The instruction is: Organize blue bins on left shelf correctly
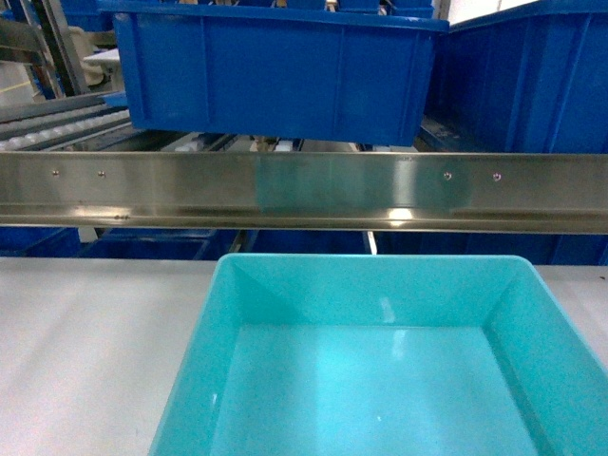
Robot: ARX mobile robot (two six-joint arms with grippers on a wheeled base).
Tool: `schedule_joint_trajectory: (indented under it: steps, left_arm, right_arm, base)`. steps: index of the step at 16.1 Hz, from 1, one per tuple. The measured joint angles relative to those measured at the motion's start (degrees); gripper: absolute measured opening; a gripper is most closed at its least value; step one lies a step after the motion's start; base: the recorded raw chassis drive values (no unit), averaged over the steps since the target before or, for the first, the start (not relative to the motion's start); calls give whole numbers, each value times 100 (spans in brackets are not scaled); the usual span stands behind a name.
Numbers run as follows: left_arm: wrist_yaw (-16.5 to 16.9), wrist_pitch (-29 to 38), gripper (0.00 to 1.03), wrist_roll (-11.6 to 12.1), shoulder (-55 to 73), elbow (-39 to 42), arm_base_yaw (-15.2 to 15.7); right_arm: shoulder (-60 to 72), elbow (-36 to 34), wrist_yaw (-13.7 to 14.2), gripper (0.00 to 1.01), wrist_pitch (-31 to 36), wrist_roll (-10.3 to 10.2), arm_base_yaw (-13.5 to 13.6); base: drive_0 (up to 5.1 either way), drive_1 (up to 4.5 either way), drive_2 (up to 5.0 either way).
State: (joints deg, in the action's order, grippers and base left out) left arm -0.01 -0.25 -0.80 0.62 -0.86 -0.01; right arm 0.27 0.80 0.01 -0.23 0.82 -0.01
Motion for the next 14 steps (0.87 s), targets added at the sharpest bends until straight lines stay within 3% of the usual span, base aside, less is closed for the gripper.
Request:
schedule_joint_trajectory:
  steps: [14]
  left_arm:
    - [0, 0, 98, 0, 0, -2, 0]
  right_arm:
    - [0, 0, 0, 98, 0, 0, 0]
  base:
    - [0, 0, 0]
